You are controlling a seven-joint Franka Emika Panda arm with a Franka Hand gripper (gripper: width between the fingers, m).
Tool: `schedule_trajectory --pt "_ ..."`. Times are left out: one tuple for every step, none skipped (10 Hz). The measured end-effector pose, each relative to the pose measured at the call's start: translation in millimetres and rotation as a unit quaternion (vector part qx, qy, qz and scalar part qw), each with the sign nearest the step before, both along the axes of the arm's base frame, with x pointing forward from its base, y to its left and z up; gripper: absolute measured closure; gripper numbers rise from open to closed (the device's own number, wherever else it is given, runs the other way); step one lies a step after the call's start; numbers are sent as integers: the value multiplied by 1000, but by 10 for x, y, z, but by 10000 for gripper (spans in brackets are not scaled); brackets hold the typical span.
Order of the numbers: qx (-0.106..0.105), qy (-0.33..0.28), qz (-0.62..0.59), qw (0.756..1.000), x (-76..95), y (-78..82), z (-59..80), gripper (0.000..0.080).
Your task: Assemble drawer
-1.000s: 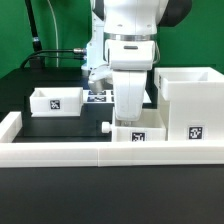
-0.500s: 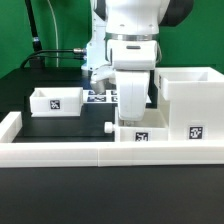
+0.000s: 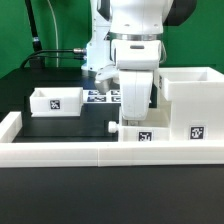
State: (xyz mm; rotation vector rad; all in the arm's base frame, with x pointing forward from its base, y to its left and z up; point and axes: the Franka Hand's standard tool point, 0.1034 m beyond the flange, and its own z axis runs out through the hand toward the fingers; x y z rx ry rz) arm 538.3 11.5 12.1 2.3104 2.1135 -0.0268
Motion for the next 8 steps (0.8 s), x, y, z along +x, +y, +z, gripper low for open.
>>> schedule_trajectory --pt "1 0 2 1000 -6 25 -3 757" --pt "1 2 5 1000 -5 51 -2 757" --pt "1 3 6 1000 -2 53 1 757" --pt "-1 4 10 1000 4 55 6 757" --pt "-2 4 13 1000 9 52 8 757" --pt "-2 4 13 1000 9 48 8 757" --pt "-3 4 12 1000 9 38 8 757" --pt "-3 3 9 1000 11 36 9 555"
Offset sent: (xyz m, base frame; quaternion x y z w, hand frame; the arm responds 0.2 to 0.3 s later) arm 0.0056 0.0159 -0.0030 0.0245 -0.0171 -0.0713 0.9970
